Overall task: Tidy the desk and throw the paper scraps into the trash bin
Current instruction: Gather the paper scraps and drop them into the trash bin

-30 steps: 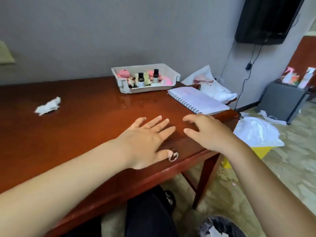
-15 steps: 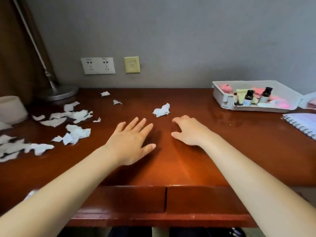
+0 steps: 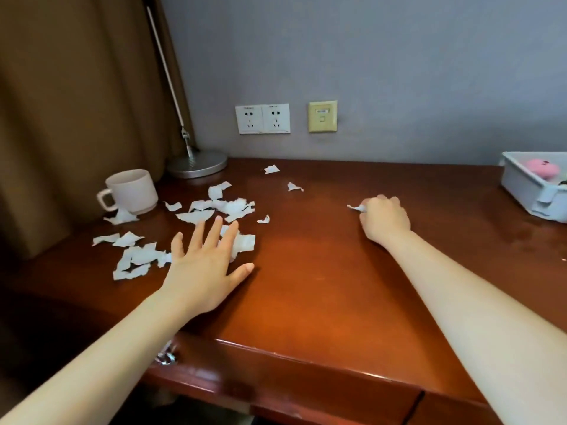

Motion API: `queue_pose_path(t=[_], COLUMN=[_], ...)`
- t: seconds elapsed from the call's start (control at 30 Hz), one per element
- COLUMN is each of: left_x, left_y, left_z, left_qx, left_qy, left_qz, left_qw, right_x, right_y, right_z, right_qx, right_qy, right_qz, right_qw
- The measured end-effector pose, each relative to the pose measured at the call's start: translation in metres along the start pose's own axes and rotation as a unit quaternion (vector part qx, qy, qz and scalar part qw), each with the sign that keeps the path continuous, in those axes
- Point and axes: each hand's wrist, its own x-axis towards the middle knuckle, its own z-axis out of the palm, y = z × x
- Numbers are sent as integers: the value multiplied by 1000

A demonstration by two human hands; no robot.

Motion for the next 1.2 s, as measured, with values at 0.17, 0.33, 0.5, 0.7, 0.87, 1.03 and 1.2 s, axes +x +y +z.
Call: queue_pose_path(t=[0.17, 0.33, 0.5, 0.7, 0.87, 1.03, 1.2], left_x=[-7, -13, -13, -10, 1, 10, 14], left_y=[-32, -63, -83, -75, -67, -57, -49], left_z=[5, 14, 22, 24, 23, 22, 20], left_qx=[-8, -51, -148, -217, -270, -273, -269], left_qy=[7, 16, -9, 44, 52, 82, 129], left_qz=[-66, -135, -162, -79, 16, 24, -2], left_qw=[998, 989, 975, 972, 961, 958, 954], right_x=[-10, -33, -52, -66, -65, -67, -63], right_y=[-35, -90, -136, -158, -162, -159, -153], right_z=[-2, 1, -3, 4, 12, 18, 19], right_qx=[104, 216, 223, 96, 118, 139, 162], right_qy=[-19, -18, -149, -157, -113, -59, -45], right_qz=[-57, -171, -264, -316, -326, -326, -298], right_qw=[993, 961, 926, 931, 931, 933, 940])
